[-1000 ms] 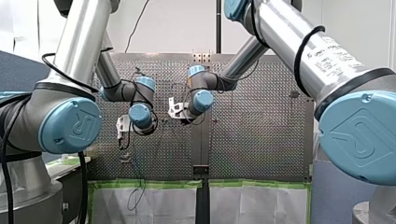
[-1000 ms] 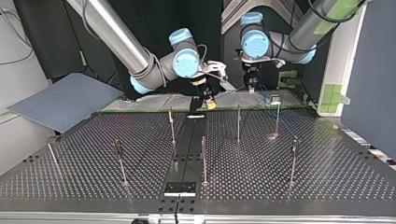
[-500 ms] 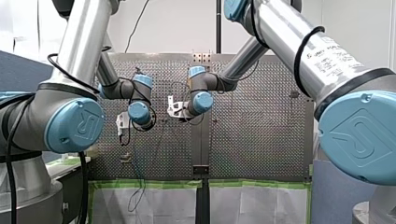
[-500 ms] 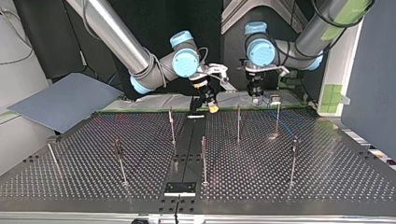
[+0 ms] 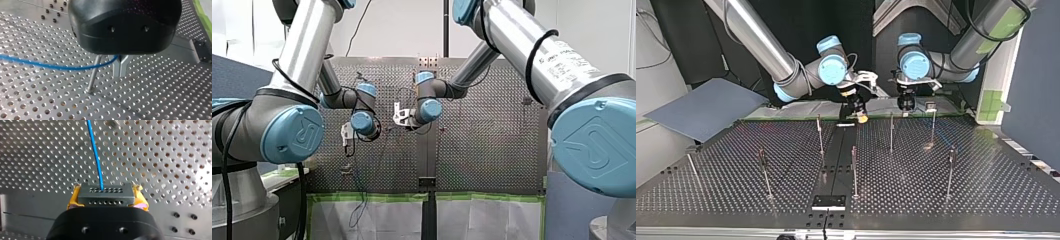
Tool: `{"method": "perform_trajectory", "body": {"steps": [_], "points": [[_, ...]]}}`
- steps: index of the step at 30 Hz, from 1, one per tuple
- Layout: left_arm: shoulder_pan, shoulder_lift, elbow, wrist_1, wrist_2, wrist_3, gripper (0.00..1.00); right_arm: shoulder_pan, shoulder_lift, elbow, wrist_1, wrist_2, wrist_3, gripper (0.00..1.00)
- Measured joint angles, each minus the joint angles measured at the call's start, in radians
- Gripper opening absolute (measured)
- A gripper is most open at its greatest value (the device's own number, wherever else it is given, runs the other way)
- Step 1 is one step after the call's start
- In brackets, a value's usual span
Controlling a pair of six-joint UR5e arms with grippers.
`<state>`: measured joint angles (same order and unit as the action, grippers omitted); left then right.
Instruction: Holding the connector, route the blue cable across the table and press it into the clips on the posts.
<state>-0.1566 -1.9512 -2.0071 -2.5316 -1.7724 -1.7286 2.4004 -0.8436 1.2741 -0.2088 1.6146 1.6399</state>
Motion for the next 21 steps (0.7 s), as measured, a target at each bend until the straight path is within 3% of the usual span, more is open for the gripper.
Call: {"method": "perform_trajectory", "body": {"steps": [11, 21], "points": [[0.016, -0.046, 0.021, 0.007, 0.007, -0.004, 0.00, -0.027, 0.006, -0.010, 0.000, -0.009, 0.009, 0.00], [0.033, -0.062, 0.059, 0.027, 0.018, -0.002, 0.00, -0.035, 0.037, -0.015, -0.001, -0.013, 0.008, 0.00]]}}
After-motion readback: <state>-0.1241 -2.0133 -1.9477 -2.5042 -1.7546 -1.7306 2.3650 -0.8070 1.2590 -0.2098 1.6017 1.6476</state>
